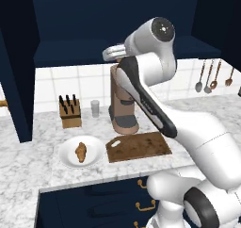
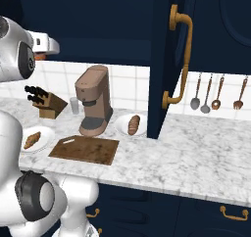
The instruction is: From the different types of pastries on the counter, select a croissant and place it on the cutting board. Then retrieve a jar of jam from the cabinet and place it alongside the croissant on the cutting board.
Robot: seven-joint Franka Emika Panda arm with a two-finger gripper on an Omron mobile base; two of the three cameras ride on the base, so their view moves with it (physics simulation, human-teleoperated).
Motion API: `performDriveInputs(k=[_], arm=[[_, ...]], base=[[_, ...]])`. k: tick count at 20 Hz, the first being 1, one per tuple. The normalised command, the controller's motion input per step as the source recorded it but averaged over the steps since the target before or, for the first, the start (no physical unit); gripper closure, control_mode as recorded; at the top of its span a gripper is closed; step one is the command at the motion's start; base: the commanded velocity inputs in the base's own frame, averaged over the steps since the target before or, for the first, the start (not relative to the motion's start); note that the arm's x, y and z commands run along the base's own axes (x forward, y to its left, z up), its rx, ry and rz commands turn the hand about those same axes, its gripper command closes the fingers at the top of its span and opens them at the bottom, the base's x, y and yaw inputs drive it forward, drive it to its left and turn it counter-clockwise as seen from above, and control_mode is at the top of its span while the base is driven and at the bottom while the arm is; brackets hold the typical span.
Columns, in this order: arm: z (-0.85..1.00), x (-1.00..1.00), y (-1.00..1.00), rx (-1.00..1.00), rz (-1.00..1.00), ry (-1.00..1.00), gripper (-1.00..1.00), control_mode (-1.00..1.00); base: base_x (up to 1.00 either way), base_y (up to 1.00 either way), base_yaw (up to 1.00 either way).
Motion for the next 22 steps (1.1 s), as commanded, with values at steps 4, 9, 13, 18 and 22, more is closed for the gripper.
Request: performDriveInputs(k=[4, 9, 13, 18, 22], arm=[[0.06, -0.92, -0.36, 0.02, 0.19, -0.02, 1.00, -1.00], [0.00, -0.63, -0.42, 0.03, 0.17, 0.00, 1.00, -1.00], [0.00, -0.60, -0.18, 0.04, 0.18, 0.00, 1.00, -1.00], [-0.02, -0.42, 0.00, 0.01, 0.06, 0.04, 1.00, -1.00], [-0.24, -0.13, -0.34, 0.00, 0.21, 0.08, 1.00, -1.00]], base=[[0.00, 0.00, 0.00], [0.00, 0.00, 0.00], [0.00, 0.00, 0.00], [0.00, 0.00, 0.00], [0.00, 0.00, 0.00]])
